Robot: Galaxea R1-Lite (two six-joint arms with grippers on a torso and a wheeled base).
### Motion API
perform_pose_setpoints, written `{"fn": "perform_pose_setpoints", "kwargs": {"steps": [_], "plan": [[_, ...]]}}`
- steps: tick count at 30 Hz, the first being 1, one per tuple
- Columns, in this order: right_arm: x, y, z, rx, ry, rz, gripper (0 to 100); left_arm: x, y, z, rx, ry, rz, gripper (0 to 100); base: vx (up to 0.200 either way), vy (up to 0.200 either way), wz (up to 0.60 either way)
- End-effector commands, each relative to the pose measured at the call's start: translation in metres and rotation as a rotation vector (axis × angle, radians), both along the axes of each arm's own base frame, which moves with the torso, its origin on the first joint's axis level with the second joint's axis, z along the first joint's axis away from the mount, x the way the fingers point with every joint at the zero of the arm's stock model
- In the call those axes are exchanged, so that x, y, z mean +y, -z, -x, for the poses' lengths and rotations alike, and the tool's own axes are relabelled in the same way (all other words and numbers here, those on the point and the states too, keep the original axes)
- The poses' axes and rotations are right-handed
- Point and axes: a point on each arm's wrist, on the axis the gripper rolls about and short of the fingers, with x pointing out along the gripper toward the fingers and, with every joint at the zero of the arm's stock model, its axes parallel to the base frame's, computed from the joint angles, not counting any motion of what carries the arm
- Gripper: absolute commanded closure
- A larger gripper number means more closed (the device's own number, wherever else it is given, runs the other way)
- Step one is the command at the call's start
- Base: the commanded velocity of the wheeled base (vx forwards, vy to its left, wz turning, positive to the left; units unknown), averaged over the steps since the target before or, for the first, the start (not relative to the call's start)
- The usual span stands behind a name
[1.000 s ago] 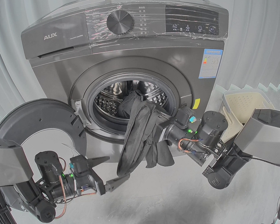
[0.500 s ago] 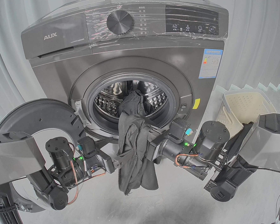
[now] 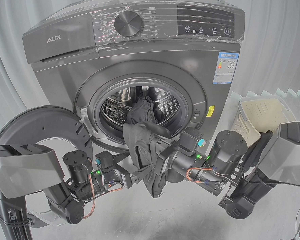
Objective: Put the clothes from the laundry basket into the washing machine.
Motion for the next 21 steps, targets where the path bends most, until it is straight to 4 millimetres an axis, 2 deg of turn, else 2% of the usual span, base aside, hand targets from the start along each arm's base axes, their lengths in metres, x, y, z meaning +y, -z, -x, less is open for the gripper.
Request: {"fn": "perform_pose_setpoints", "kwargs": {"steps": [1,8,13,14,21], "plan": [[0.003,-0.003,0.013,0.001,-0.034,0.001,100,-0.005,0.014,-0.017,-0.001,-0.013,-0.002,0,0.000,0.000,0.00],[0.007,-0.003,0.024,0.019,-0.065,-0.004,100,-0.013,0.021,-0.034,-0.025,-0.010,0.015,0,0.000,0.000,0.00],[0.007,-0.002,0.025,0.024,-0.068,0.000,100,-0.016,0.025,-0.042,-0.033,-0.017,0.024,0,0.000,0.000,0.00],[0.007,-0.002,0.025,0.024,-0.068,0.000,100,-0.016,0.025,-0.042,-0.034,-0.015,0.025,100,0.000,0.000,0.00],[0.003,0.000,0.024,0.033,-0.061,0.006,100,-0.016,0.020,-0.044,-0.048,-0.017,0.035,100,0.000,0.000,0.00]]}}
